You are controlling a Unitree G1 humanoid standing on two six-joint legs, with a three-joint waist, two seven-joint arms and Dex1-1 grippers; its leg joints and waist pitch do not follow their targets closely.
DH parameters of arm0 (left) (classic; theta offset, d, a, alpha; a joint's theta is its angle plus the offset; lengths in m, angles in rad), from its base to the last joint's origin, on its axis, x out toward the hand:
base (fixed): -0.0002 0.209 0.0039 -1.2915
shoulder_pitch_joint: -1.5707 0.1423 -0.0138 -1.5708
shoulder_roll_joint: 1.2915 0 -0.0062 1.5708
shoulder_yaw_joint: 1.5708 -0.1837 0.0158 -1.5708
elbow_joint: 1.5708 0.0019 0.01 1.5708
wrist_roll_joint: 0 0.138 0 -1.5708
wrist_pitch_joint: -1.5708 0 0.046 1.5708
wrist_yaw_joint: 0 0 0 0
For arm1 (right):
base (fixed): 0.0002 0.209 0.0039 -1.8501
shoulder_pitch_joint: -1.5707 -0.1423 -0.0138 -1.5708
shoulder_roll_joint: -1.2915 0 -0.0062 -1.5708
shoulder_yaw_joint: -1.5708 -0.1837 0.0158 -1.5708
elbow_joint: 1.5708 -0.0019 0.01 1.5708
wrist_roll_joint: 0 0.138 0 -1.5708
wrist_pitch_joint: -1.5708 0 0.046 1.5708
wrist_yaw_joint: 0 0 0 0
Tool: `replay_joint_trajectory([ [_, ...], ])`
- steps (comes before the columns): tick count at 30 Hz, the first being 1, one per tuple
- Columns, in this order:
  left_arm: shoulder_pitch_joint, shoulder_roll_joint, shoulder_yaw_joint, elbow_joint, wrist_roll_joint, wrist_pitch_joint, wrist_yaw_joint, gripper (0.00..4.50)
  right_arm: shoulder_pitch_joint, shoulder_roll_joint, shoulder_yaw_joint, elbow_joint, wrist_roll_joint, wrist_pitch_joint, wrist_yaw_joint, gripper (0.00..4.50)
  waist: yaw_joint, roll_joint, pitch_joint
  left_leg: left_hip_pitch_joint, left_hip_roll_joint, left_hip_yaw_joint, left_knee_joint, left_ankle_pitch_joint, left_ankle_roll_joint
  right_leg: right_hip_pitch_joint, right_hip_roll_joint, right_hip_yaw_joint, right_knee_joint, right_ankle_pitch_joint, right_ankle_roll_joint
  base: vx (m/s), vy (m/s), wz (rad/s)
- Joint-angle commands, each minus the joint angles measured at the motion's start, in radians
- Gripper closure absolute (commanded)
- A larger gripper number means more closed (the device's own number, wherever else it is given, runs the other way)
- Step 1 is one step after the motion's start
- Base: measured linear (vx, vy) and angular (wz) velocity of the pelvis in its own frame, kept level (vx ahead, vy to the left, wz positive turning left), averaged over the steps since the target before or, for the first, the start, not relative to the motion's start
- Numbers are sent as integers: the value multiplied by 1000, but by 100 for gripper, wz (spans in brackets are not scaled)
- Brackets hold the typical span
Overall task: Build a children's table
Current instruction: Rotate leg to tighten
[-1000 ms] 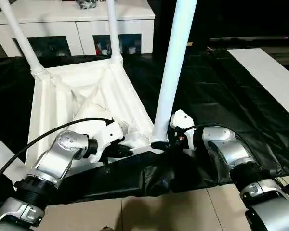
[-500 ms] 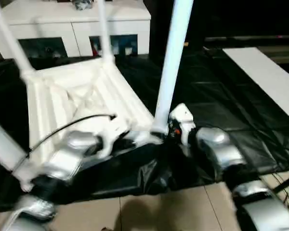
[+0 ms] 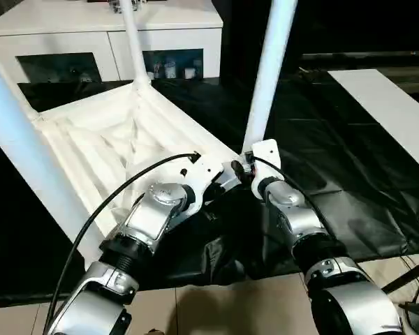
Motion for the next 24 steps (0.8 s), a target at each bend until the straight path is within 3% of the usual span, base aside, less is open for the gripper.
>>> replay_joint_trajectory([
  [1,2,28,-4,34,39,17,16,450,3,37,42,-39,28,-25,108,91,-4,-6,-63,1,1,-3,-81,-303,6,53,-29,15,-78,-282,-155,0,0,0],
  [3,8,42,-13,27,37,16,-18,450,1,24,38,-42,35,-22,135,79,-15,-5,-61,-1,2,-7,-84,-317,3,53,-30,12,-82,-330,-144,0,0,0],
  [5,36,88,-45,-13,27,10,-119,450,12,-42,58,-73,35,-7,250,71,-13,-2,-64,8,3,-6,-80,-331,1,46,-31,15,-86,-334,-157,0,0,0],
  [6,36,88,-45,-13,27,10,-119,450,12,-42,58,-73,35,-7,250,71,-12,-4,-65,7,4,-4,-77,-309,6,48,-30,18,-80,-279,-174,0,0,0],
  [7,51,111,-60,-38,19,13,-163,450,22,-78,70,-89,32,-9,312,71,-9,1,-64,14,6,0,-76,-313,13,42,-29,18,-83,-262,-192,0,0,0],
  [9,63,133,-72,-56,16,1,-195,450,30,-105,70,-100,38,-13,360,71,-7,2,-65,14,7,2,-75,-305,18,43,-28,19,-79,-235,-212,0,0,0],
  [10,85,172,-89,-90,5,-31,-262,450,48,-156,84,-123,39,-27,453,71,-4,8,-67,17,9,1,-74,-301,21,44,-28,18,-76,-215,-222,0,0,0],
  [11,85,172,-89,-90,5,-31,-262,450,48,-156,84,-123,39,-27,453,71,-4,7,-67,16,10,0,-75,-297,22,46,-28,18,-74,-199,-226,0,0,0],
  [12,120,232,-104,-148,-31,-52,-377,450,79,-232,121,-164,36,-47,603,71,-6,5,-67,12,9,0,-73,-286,26,49,-27,17,-71,-181,-232,0,0,0],
  [13,132,253,-108,-170,-41,-46,-410,450,91,-256,134,-181,38,-52,656,71,0,6,-68,16,13,2,-71,-271,37,49,-25,18,-66,-127,-246,0,0,0],
  [15,163,300,-118,-223,-71,-106,-507,450,113,-296,155,-221,55,-38,755,71,3,4,-67,15,11,4,-70,-268,52,49,-23,19,-63,-107,-259,0,0,0],
  [18,191,330,-106,-287,-126,-90,-580,450,130,-327,179,-255,69,-30,837,71,8,7,-65,21,15,5,-73,-285,46,47,-26,19,-64,-144,-265,0,0,0],
  [22,199,351,-99,-304,-130,-90,-599,450,128,-332,185,-260,83,-26,891,71,14,4,-61,28,16,7,-76,-329,27,39,-26,23,-70,-211,-258,0,0,0],
  [24,200,358,-96,-305,-133,-91,-602,450,127,-333,189,-263,87,-25,905,71,13,3,-59,25,14,5,-79,-345,18,40,-27,24,-73,-257,-238,0,0,0],
])
